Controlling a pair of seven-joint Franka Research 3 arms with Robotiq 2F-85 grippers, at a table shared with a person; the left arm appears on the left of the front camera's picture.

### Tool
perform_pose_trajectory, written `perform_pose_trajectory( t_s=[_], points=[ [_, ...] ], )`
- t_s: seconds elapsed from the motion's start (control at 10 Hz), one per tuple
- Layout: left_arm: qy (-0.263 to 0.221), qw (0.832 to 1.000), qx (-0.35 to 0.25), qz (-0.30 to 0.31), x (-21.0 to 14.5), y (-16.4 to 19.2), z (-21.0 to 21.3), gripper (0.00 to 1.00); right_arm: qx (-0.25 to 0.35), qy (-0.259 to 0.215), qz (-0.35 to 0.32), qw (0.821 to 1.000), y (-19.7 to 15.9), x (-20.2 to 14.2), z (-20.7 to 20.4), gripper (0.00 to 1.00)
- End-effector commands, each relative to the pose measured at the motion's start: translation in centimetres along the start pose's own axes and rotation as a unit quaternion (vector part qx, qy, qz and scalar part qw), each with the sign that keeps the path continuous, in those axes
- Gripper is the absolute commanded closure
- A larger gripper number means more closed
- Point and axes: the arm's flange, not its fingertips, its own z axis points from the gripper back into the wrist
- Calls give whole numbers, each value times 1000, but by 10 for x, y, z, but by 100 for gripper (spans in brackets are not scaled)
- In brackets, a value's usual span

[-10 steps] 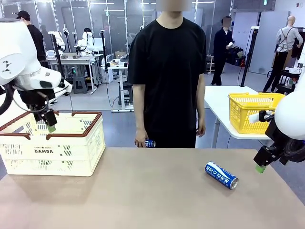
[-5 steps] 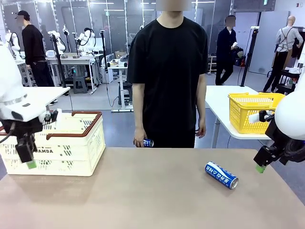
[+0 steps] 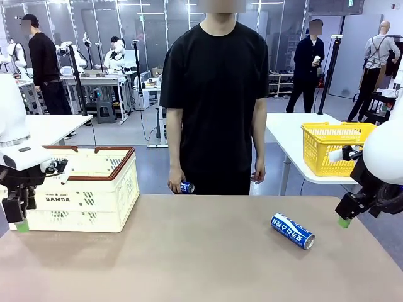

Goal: Place the drinks into the Shopping basket.
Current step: Pick up one drink and place it into the Shopping basket.

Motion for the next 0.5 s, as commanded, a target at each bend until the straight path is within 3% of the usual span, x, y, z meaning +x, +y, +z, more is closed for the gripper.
perform_pose_trajectory(
  t_s=[0.0, 0.3, 0.4],
  points=[
    [-1, 1000, 4, 5, 4, -9, 4, 10, -20, 0, 71, 997, -1, 14, 1, 0],
    [-1, 1000, 4, 5, 4, -9, 4, 10, -15, 9, 164, 986, -4, 83, -19, 0],
    [-1, 1000, 4, 5, 4, -9, 4, 10, -14, 15, 168, 986, -3, 101, -25, 0]
  ],
)
